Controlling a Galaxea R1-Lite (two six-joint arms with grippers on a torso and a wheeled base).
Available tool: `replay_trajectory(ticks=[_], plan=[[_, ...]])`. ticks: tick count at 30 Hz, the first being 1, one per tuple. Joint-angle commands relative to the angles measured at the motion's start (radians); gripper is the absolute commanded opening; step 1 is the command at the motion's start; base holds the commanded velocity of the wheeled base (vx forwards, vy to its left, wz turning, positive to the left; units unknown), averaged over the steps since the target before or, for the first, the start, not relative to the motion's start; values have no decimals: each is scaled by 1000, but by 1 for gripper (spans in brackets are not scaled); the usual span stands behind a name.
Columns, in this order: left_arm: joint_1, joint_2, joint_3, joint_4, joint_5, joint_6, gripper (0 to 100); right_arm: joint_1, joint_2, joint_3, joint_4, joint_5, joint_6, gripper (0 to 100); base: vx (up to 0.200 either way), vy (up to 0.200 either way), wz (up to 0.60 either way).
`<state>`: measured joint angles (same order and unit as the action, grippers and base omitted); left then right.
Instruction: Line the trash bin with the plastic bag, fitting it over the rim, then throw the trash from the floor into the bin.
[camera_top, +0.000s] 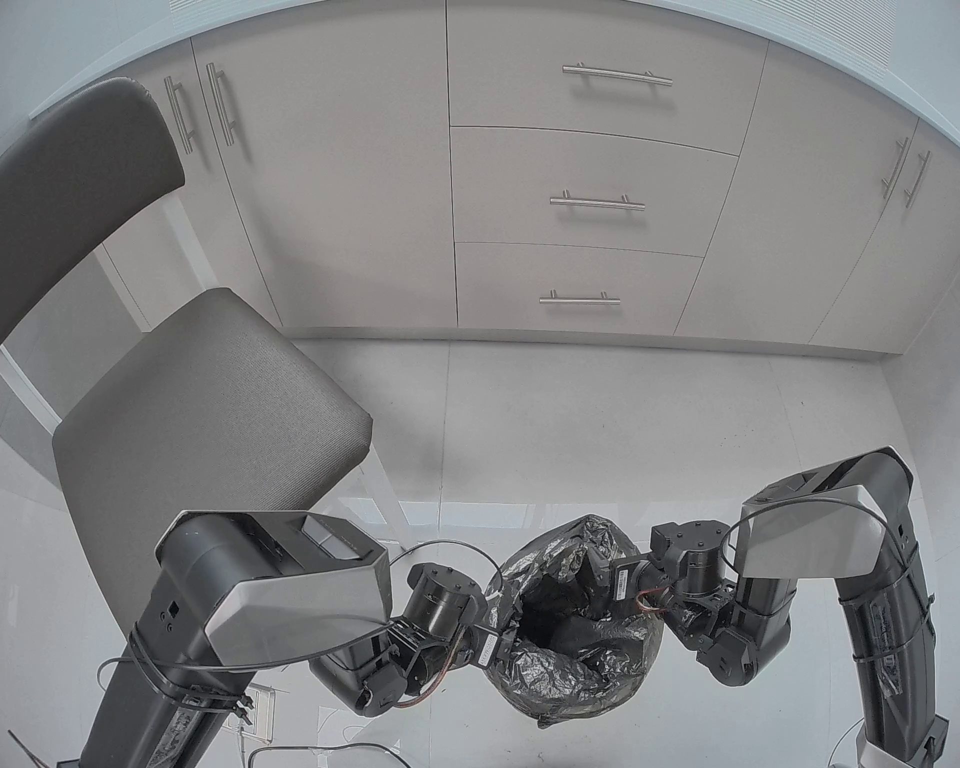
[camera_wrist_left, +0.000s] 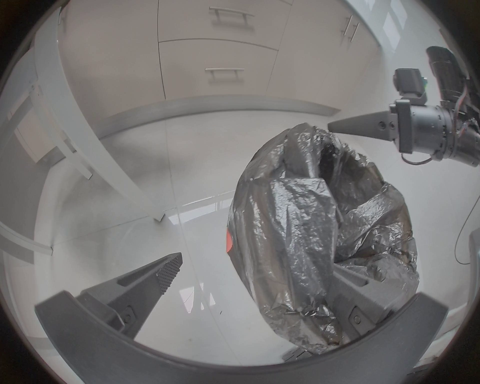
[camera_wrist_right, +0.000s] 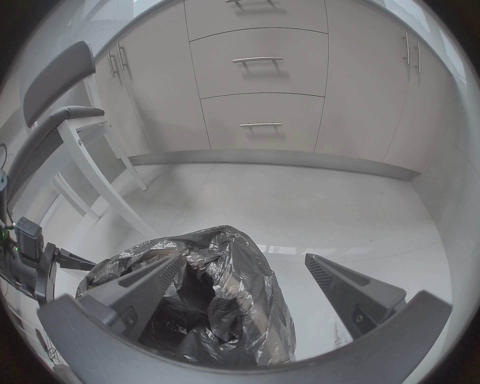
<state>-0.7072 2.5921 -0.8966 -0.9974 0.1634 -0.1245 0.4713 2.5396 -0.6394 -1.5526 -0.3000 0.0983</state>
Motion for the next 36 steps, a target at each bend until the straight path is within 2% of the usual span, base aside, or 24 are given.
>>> replay_trajectory(ticks=[1, 5, 12, 17, 19, 26, 31, 36], plan=[[2, -38, -27, 33, 4, -12, 100, 0, 1, 0, -18, -1, 0, 100, 0, 0, 0], [-28, -90, -7, 30, 4, -58, 100, -2, 1, 0, -18, 1, 0, 100, 0, 0, 0], [-104, -96, 13, 30, 4, -89, 100, -2, 1, 0, -18, 1, 0, 100, 0, 0, 0], [-129, -89, 24, 30, 4, -90, 100, -2, 2, 0, -18, -1, 0, 100, 0, 0, 0], [-144, -101, 36, 28, 2, -116, 100, -2, 4, 0, -18, 1, 0, 100, 0, 0, 0], [-235, -199, 74, 23, -8, -297, 100, -2, 2, -2, -18, -1, 0, 100, 0, 0, 0], [-284, -204, 71, 17, -36, -350, 100, -2, 4, -2, -18, -1, 0, 100, 0, 0, 0], [-282, -165, 64, -20, -76, -357, 100, -2, 4, -2, -18, -1, 0, 100, 0, 0, 0]])
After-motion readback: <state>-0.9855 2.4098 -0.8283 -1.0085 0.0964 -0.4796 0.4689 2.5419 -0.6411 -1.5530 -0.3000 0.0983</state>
